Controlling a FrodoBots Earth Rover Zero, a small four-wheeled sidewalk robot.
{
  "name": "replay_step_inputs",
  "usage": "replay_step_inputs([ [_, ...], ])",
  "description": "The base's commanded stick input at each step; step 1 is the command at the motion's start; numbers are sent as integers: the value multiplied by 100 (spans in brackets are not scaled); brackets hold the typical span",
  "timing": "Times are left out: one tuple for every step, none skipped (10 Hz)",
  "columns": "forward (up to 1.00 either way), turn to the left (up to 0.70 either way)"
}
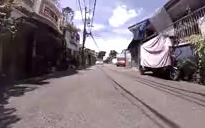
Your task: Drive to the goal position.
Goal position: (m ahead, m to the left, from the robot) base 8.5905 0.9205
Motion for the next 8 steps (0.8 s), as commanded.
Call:
replay_step_inputs([
  [70,-25],
  [70,-25],
  [70,-25],
  [70,-25],
  [70,-13],
  [70,10],
  [70,10],
  [70,10],
])
